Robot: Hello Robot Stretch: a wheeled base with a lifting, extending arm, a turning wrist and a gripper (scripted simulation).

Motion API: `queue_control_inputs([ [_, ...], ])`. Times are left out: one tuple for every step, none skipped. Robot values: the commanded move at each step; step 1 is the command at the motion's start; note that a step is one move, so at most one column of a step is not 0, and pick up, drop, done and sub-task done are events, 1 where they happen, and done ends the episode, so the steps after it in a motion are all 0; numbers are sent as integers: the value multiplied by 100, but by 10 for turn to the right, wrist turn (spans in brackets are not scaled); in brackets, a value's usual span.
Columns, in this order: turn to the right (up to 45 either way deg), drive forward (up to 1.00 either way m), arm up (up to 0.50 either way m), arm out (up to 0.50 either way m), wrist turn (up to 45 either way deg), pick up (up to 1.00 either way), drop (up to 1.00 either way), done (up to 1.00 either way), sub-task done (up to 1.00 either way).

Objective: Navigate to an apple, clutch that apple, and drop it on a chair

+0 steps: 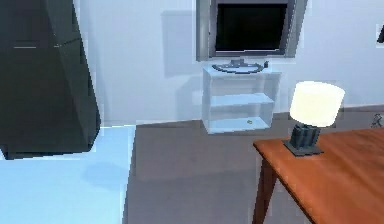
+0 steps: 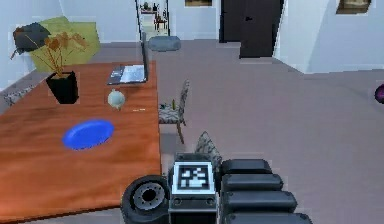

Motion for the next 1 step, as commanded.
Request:
queue_control_inputs([
  [270, 0, 0, 0, 0, 0, 0, 0, 0],
])
